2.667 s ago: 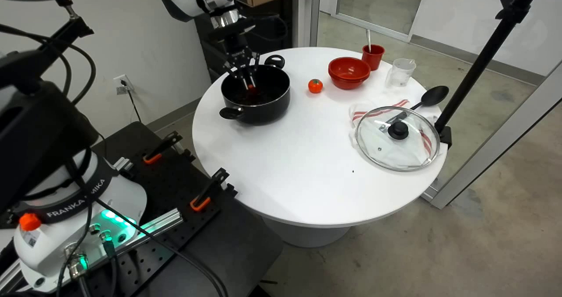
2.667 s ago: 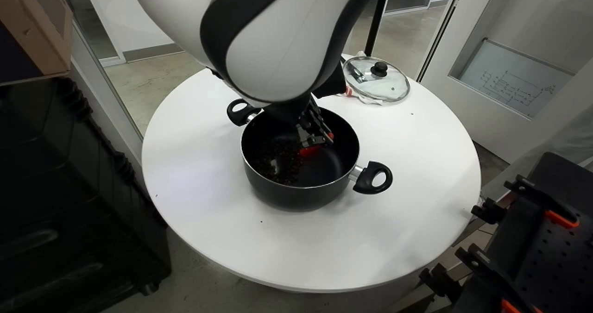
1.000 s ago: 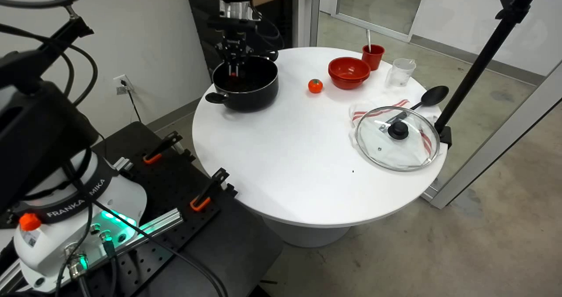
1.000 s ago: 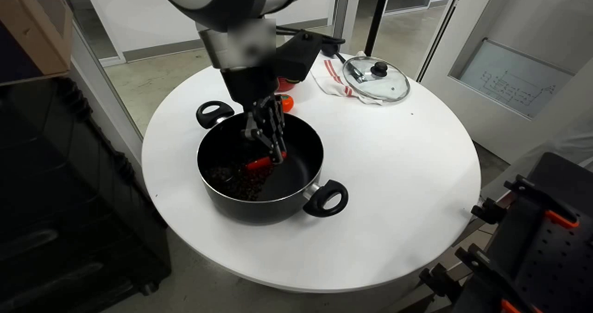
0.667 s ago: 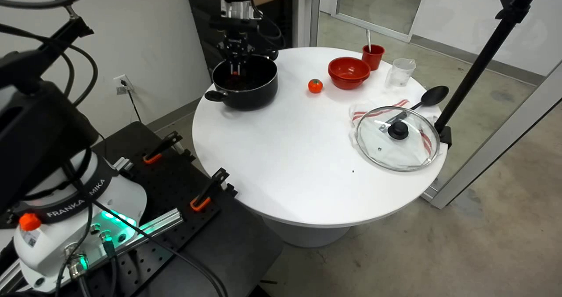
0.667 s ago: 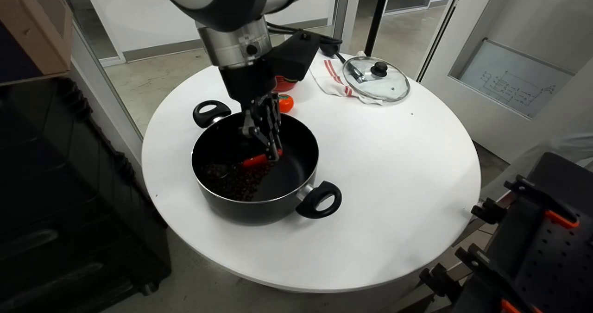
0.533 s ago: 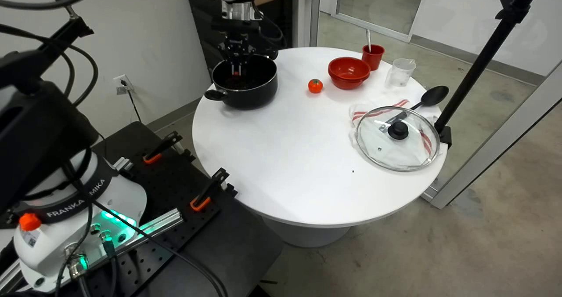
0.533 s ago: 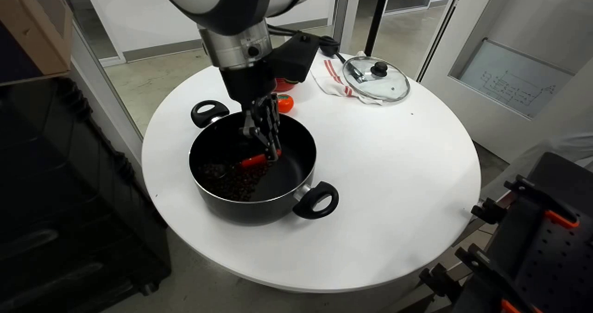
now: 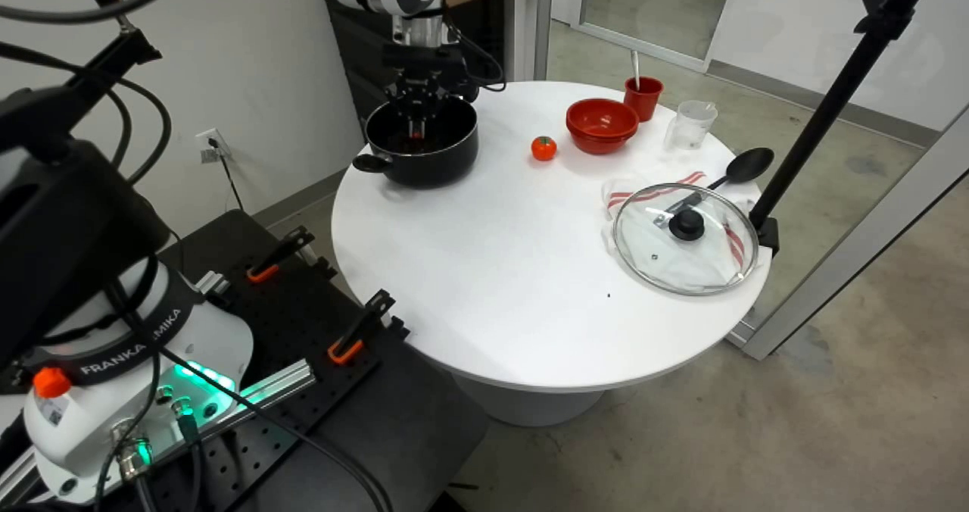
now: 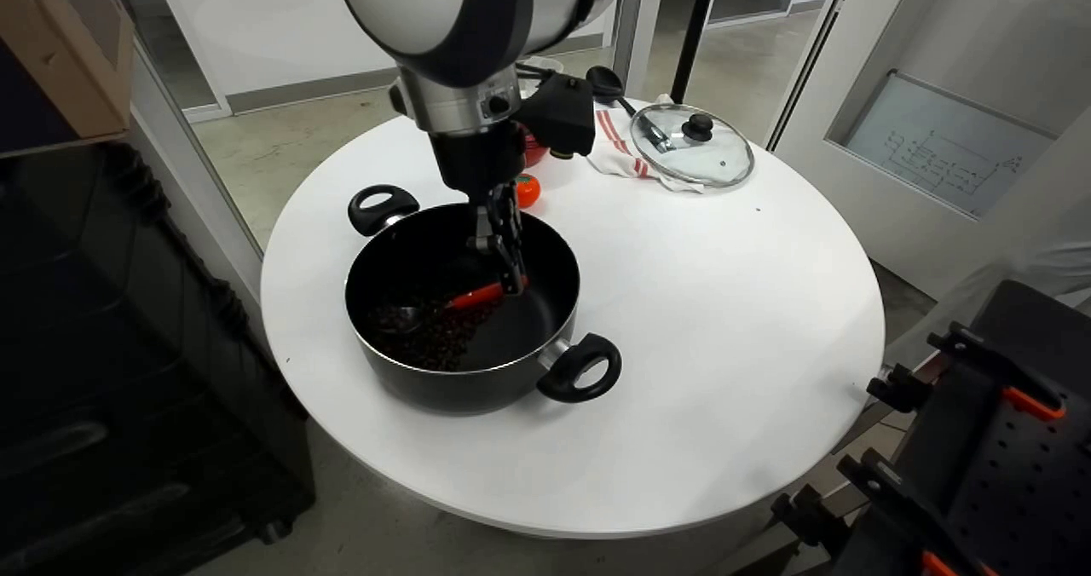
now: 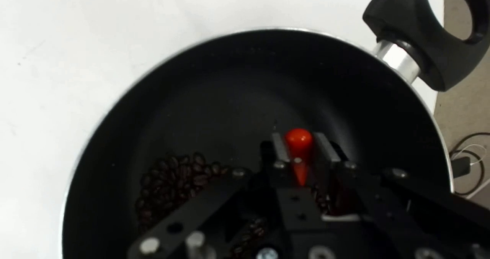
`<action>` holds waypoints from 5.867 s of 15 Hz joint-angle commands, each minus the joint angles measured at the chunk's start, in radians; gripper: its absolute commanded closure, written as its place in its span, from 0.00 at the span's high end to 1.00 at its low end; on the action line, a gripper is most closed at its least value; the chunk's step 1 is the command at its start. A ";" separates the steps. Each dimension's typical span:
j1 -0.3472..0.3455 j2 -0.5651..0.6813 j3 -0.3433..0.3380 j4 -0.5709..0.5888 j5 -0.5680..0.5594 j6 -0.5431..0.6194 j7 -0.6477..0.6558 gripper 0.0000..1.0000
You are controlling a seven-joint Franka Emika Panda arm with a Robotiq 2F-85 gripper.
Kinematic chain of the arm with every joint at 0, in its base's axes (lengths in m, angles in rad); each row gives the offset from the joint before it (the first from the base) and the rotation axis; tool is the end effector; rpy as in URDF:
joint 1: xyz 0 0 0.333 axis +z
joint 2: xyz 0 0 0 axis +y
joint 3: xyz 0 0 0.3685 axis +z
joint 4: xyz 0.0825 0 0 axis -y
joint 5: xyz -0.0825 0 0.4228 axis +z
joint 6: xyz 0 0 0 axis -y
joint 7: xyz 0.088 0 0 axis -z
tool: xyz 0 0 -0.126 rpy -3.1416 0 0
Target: Use the small spoon to scoop some beans from the pot into the bowl
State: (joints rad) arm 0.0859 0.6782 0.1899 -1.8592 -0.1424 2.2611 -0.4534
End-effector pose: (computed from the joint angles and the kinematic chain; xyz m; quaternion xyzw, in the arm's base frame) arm 0.6337 0.1704 0.1287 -0.9115 -0.3902 0.1277 0.0245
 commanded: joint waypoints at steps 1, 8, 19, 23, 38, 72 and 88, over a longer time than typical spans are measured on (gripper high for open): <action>-0.028 -0.019 0.009 -0.015 -0.001 0.033 -0.056 0.05; -0.031 -0.040 0.017 0.014 0.006 0.034 -0.069 0.05; -0.032 -0.047 0.040 0.083 0.014 0.009 -0.111 0.05; -0.039 -0.043 0.039 0.102 0.013 0.006 -0.155 0.05; -0.185 -0.148 0.008 0.098 0.091 -0.015 -0.310 0.05; -0.091 0.230 -0.148 0.793 0.089 -0.131 0.115 0.05; -0.175 0.292 -0.209 0.854 0.068 -0.181 0.122 0.05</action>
State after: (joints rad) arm -0.0876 0.9465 -0.0087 -1.0580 -0.0480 2.1284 -0.3421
